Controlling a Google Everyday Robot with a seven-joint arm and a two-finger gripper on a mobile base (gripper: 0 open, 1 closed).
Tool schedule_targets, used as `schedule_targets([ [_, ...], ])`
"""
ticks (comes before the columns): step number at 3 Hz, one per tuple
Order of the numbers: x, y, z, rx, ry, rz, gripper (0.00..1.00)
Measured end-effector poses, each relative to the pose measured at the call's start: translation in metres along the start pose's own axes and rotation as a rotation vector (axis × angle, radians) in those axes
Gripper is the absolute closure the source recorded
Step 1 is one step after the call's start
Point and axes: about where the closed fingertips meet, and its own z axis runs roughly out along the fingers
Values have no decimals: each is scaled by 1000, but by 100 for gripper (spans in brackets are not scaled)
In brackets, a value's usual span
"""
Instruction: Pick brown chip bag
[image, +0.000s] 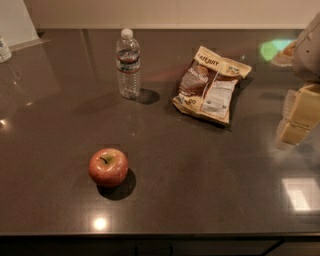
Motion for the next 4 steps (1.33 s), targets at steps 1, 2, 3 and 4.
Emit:
schedule_targets([
  [1,0,0,0,0,0,0,0],
  [2,-3,-7,9,4,-10,-32,0],
  [3,-14,-20,25,5,-61,-119,0],
  [4,-26,-44,46,2,-123,-222,0],
])
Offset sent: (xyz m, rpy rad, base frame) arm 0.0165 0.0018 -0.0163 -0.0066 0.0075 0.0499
